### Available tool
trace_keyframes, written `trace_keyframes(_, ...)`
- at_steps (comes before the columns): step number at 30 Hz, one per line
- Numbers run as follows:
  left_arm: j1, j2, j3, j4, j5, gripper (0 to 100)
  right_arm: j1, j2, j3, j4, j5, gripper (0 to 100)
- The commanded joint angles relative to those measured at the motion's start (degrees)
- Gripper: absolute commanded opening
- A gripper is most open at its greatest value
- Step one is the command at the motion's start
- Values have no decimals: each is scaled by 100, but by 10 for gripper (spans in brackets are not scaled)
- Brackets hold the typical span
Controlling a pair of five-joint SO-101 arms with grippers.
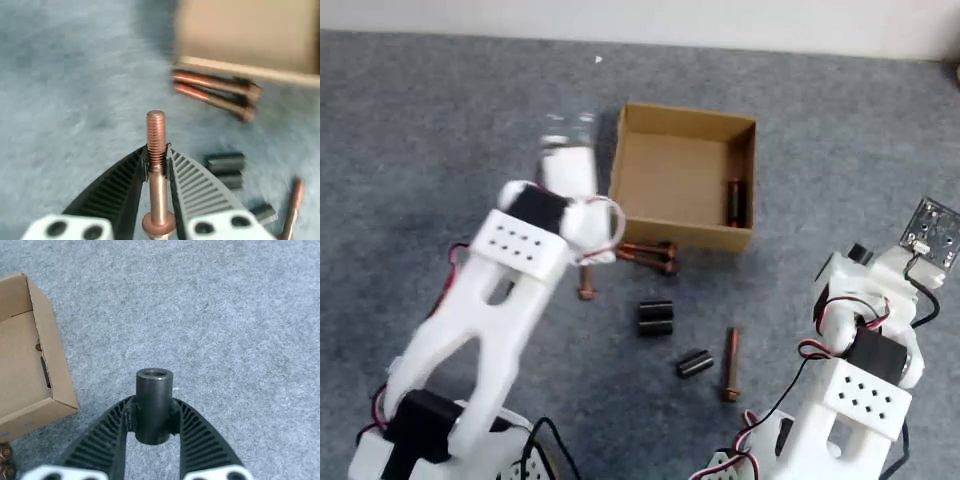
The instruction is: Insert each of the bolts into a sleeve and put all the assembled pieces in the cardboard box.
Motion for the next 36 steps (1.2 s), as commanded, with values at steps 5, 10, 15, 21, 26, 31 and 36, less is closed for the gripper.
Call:
trace_keyframes(5,-919,-233,954,53,2813,7,22,-136,-22,-189,-26,5)
trace_keyframes(10,-1534,-233,1543,-756,3121,10,-4,-136,-22,-189,-35,5)
trace_keyframes(15,-1622,-233,1895,-1020,3121,35,-145,-136,-22,-189,-26,5)
trace_keyframes(21,-1560,-251,1903,-1020,3121,110,-145,-136,-22,-189,-26,5)
trace_keyframes(26,-1560,-277,1895,-1020,3112,120,-145,-136,-22,-189,-26,5)
trace_keyframes(31,-1622,-286,1727,-993,2286,119,-145,-136,-22,-189,-26,5)
trace_keyframes(36,-1833,-286,1429,-976,167,119,-145,-136,-22,-189,-26,5)
